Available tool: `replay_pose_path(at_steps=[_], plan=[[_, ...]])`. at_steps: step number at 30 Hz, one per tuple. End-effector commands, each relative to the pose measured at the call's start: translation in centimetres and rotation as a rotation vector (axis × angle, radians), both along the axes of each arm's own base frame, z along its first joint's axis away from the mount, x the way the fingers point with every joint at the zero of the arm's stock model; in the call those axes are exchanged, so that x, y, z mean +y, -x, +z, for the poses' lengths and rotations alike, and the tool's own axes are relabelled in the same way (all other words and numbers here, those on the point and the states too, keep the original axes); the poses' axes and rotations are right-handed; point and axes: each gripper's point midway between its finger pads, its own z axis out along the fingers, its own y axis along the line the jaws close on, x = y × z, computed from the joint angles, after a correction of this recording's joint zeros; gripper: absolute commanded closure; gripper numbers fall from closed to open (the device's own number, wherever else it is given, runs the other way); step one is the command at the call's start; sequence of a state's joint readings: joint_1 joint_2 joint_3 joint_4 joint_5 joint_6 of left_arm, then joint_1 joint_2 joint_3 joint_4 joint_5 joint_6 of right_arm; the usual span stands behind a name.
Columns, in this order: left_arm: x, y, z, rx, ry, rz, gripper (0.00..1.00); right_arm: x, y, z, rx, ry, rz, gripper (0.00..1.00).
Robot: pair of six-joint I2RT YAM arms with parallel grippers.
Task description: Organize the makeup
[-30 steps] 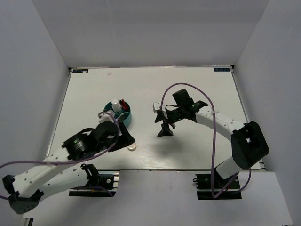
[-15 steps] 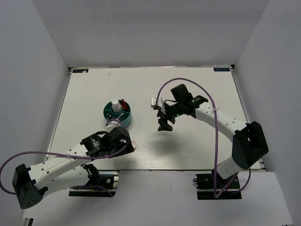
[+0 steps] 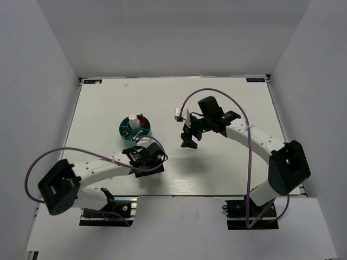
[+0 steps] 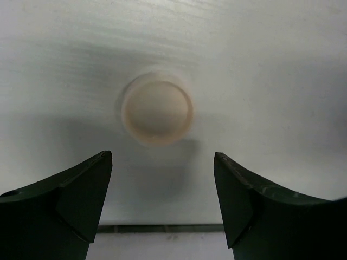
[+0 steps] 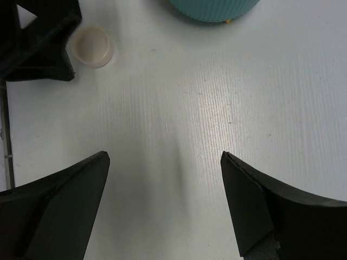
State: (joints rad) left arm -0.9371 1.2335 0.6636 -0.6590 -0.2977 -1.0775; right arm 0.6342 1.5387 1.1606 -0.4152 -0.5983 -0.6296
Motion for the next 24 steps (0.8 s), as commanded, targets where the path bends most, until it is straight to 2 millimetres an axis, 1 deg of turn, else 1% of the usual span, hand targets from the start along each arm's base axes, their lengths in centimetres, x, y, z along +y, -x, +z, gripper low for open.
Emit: replay_pose_path(at_steps=[1, 2, 4, 5, 6, 8, 9, 10, 11, 13, 14, 18, 20, 24], plan=[[-0.7, -2.0, 0.0, -0.024, -0.054, 0.031, 0.15, -0.4, -0.2, 1.6, -0.054, -0.046, -0.027, 0.11], [-0.9, -2.7, 0.3, -0.039, -0.068, 0.051, 0.15, -0.6, -0.3, 1.9, -0.073, -0.056, -0.033, 0.11], [-0.7, -2.9, -0.4, -0.026, -0.108, 0.065, 0.15, -1.0, 0.2, 1.3, -0.064, -0.051, -0.040, 0.11], [-0.8, -3.2, -0.2, -0.033, -0.111, 0.074, 0.15, -1.1, 0.1, 1.7, -0.080, -0.064, -0.042, 0.11], [-0.5, -3.4, -0.4, -0.039, -0.136, 0.080, 0.16, -1.5, 0.3, 1.1, -0.070, -0.057, -0.051, 0.11], [-0.4, -3.9, -0.2, -0.054, -0.157, 0.086, 0.16, -1.7, 0.3, 1.3, -0.084, -0.069, -0.058, 0.11], [-0.3, -4.2, 0.1, -0.067, -0.169, 0.090, 0.16, -2.0, 0.4, 0.9, -0.078, -0.065, -0.064, 0.11], [0.0, -4.2, -0.1, -0.062, -0.194, 0.089, 0.17, -2.1, 0.3, 0.9, -0.077, -0.067, -0.069, 0.11], [-0.1, -4.4, 0.2, -0.067, -0.199, 0.091, 0.17, -2.1, 0.4, 0.8, -0.074, -0.069, -0.067, 0.11], [-0.1, -4.4, 0.0, -0.057, -0.213, 0.091, 0.18, -2.3, 0.4, 0.6, -0.069, -0.069, -0.071, 0.11], [-0.4, -4.4, 0.2, -0.054, -0.202, 0.089, 0.20, -2.4, 0.4, 0.6, -0.066, -0.070, -0.071, 0.11], [-1.3, -3.6, 0.6, 0.010, -0.172, 0.086, 0.24, -2.6, 0.0, 0.9, -0.075, -0.076, -0.077, 0.11], [-1.3, -3.2, 0.9, 0.021, -0.157, 0.087, 0.25, -2.7, -0.2, 0.9, -0.073, -0.077, -0.081, 0.11], [-1.0, -2.3, 0.4, 0.043, -0.133, 0.081, 0.25, -2.6, -0.4, 0.9, -0.065, -0.082, -0.083, 0.11]])
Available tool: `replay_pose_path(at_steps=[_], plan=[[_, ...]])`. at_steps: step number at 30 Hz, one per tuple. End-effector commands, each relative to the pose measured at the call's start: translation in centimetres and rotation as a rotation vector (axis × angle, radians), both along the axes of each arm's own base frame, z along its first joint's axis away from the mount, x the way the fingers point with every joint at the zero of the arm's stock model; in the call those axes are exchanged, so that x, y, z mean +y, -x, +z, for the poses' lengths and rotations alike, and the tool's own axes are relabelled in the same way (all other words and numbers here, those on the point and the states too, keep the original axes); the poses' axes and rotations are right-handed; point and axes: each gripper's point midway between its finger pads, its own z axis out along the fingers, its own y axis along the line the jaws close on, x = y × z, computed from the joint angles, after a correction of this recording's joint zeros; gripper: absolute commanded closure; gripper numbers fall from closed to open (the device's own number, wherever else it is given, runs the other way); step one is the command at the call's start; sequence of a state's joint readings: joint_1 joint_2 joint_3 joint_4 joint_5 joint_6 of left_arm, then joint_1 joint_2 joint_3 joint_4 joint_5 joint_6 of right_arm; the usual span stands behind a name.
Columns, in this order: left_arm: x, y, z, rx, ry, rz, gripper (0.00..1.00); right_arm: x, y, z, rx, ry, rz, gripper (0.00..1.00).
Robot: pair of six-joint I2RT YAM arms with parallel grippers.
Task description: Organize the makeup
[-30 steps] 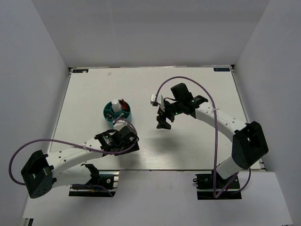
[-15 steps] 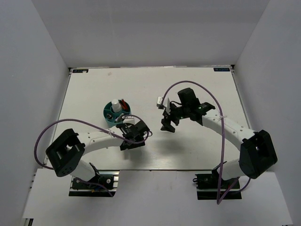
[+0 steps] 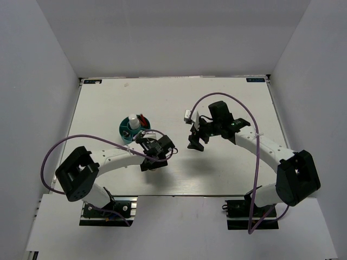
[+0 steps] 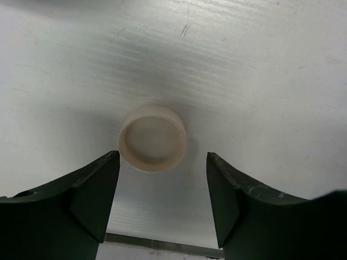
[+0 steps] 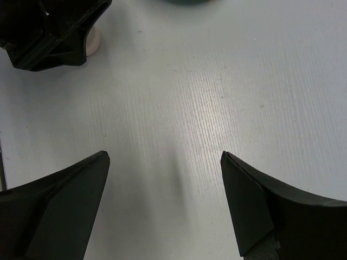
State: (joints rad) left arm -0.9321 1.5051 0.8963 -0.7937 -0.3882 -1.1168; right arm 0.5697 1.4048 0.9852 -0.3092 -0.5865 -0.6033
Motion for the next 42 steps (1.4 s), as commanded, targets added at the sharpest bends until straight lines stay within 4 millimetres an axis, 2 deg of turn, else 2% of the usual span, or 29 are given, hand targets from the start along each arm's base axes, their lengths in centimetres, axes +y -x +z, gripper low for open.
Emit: replay_pose_path(at_steps=[1, 6, 10, 17, 20, 21, 25, 30, 31, 36, 40, 42], plan=[[0.0, 0.7, 0.5, 0.012, 0.044, 0.010, 0.25, 0.6, -0.5, 1.4, -0.024, -0.048, 0.008, 0.11], [-0.4, 0.6, -0.7, 0.034, 0.026, -0.010, 0.25, 0.6, -0.8, 1.5, -0.020, -0.049, 0.004, 0.11], [-0.7, -0.1, -0.9, 0.043, -0.001, -0.020, 0.24, 0.5, -0.9, 1.4, -0.017, -0.045, 0.003, 0.11], [-0.1, 0.1, -1.7, 0.078, -0.006, -0.027, 0.26, 0.4, -1.2, 1.6, -0.019, -0.049, -0.005, 0.11], [-0.2, 0.0, -1.6, 0.082, 0.001, -0.042, 0.33, 0.3, -1.2, 1.5, -0.014, -0.048, -0.008, 0.11], [-0.3, 0.0, -1.7, 0.089, 0.000, -0.048, 0.38, 0.2, -1.2, 1.4, -0.011, -0.048, -0.011, 0.11], [-0.8, 0.1, -1.8, 0.099, 0.017, -0.078, 0.47, 0.1, -1.3, 1.4, -0.011, -0.047, -0.013, 0.11], [-3.0, 0.0, -1.8, 0.107, 0.069, -0.211, 0.51, 0.0, -1.3, 1.3, -0.016, -0.046, -0.011, 0.11], [-4.0, 0.4, -1.7, 0.131, 0.095, -0.252, 0.51, -0.1, -1.4, 1.3, -0.013, -0.045, -0.014, 0.11], [-5.3, 2.5, -2.2, 0.243, 0.131, -0.383, 0.51, -0.3, -1.5, 1.4, -0.017, -0.045, -0.019, 0.11], [-4.8, 4.2, -2.5, 0.312, 0.145, -0.427, 0.46, -0.6, -1.4, 1.2, -0.010, -0.044, -0.026, 0.11], [-4.6, 4.6, -2.7, 0.332, 0.144, -0.440, 0.41, -0.7, -1.4, 1.1, -0.005, -0.043, -0.027, 0.11]])
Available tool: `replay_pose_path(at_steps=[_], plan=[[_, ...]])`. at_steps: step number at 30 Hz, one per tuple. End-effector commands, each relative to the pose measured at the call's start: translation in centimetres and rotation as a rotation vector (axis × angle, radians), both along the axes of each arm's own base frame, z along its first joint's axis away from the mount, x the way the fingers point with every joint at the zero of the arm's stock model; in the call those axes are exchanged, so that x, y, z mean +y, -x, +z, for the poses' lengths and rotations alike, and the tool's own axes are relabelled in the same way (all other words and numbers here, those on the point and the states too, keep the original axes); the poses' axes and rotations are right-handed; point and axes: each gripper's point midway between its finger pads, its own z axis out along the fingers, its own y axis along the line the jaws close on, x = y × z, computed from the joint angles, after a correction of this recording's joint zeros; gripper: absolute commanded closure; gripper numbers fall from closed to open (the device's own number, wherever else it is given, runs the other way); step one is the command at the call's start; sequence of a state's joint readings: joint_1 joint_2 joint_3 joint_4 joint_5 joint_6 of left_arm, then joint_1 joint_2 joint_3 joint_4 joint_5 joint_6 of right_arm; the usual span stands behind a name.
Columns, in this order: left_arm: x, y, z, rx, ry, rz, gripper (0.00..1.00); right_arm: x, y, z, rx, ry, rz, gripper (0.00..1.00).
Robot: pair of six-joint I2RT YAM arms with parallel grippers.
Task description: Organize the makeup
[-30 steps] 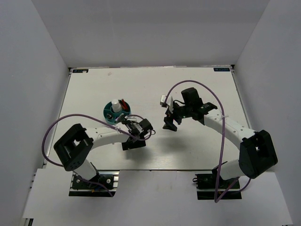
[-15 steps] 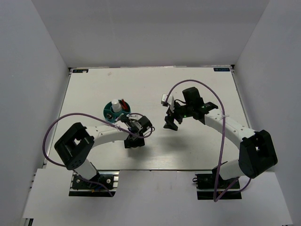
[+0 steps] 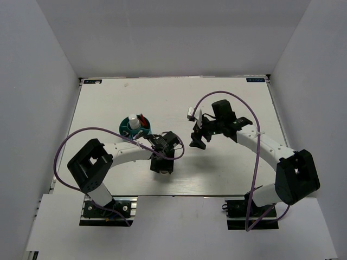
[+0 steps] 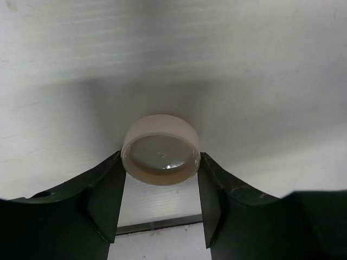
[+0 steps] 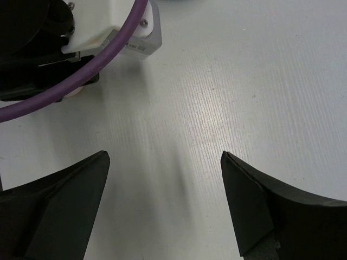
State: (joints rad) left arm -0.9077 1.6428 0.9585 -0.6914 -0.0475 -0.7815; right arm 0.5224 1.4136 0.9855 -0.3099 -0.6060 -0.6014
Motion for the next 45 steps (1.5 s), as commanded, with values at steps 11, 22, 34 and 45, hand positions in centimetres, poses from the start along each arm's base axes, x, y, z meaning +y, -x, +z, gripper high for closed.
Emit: replay_pose_path(at_steps=[11, 22, 34, 45], plan=[[-0.9, 2.6, -1.8, 0.160, 0.007, -0.120, 0.25, 0.0, -0.8, 1.3, -0.023, -0.037, -0.006, 0.11], [-0.1, 2.2, -1.6, 0.247, -0.078, -0.115, 0.23, -0.4, -0.8, 1.1, -0.011, -0.037, -0.009, 0.11], [0.3, -0.2, -2.6, 0.278, -0.144, -0.114, 0.22, -0.8, -0.5, 1.1, -0.009, -0.041, -0.007, 0.11], [-0.7, -2.5, -3.2, 0.285, -0.142, -0.150, 0.23, -1.2, -0.1, 0.7, -0.006, -0.041, -0.013, 0.11]])
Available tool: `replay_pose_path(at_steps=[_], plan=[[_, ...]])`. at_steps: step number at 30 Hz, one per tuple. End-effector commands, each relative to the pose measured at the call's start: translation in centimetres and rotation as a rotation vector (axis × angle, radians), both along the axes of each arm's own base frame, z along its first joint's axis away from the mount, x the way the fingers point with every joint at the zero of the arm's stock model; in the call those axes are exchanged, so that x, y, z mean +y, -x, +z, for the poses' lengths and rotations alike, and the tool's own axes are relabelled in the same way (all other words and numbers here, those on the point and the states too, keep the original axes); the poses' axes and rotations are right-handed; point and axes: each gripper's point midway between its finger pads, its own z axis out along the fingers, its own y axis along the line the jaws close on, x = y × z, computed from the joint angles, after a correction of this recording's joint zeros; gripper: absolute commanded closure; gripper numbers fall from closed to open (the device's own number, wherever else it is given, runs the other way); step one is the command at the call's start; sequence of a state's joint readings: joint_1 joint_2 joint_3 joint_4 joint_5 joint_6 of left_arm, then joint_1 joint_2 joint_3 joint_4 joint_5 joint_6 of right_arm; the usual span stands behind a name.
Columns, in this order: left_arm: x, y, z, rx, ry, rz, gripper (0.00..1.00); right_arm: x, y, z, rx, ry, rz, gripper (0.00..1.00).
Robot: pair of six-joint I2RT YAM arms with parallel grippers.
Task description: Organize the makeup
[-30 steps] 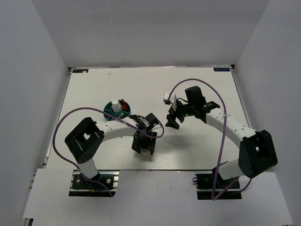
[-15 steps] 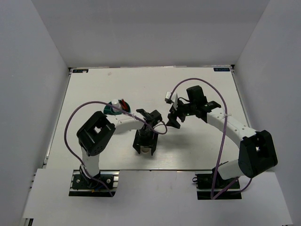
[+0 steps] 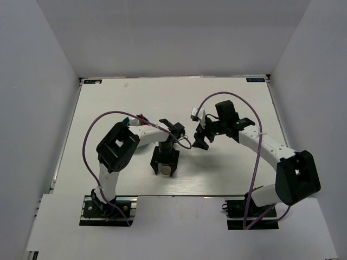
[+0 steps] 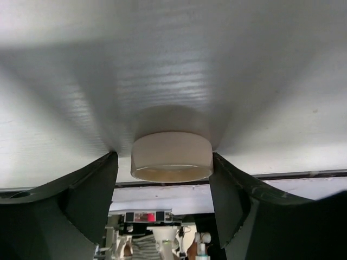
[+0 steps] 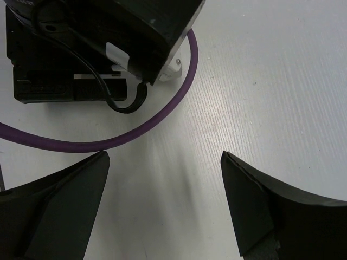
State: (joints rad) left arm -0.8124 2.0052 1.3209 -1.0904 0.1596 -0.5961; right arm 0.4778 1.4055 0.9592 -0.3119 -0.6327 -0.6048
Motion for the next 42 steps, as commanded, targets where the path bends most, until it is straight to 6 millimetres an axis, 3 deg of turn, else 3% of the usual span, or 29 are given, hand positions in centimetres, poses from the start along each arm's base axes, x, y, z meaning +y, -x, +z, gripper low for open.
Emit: replay_pose_path(at_steps=[1, 8, 26, 42], plan=[[-1.2, -3.1, -2.6, -0.106, 0.036, -0.055, 0.23, 0.0, 0.2, 1.3, -0.030, -0.034, 0.010, 0.11], [-2.4, -3.9, -2.9, -0.094, 0.056, -0.081, 0.23, -0.1, 0.2, 1.2, -0.034, -0.034, 0.009, 0.11], [-2.7, -6.5, -2.8, -0.127, 0.041, -0.079, 0.24, -0.2, 0.5, 1.1, -0.031, -0.036, 0.013, 0.11], [-3.1, -5.2, -2.6, -0.085, 0.078, -0.097, 0.26, -0.5, 0.2, 0.9, -0.037, -0.032, 0.001, 0.11]])
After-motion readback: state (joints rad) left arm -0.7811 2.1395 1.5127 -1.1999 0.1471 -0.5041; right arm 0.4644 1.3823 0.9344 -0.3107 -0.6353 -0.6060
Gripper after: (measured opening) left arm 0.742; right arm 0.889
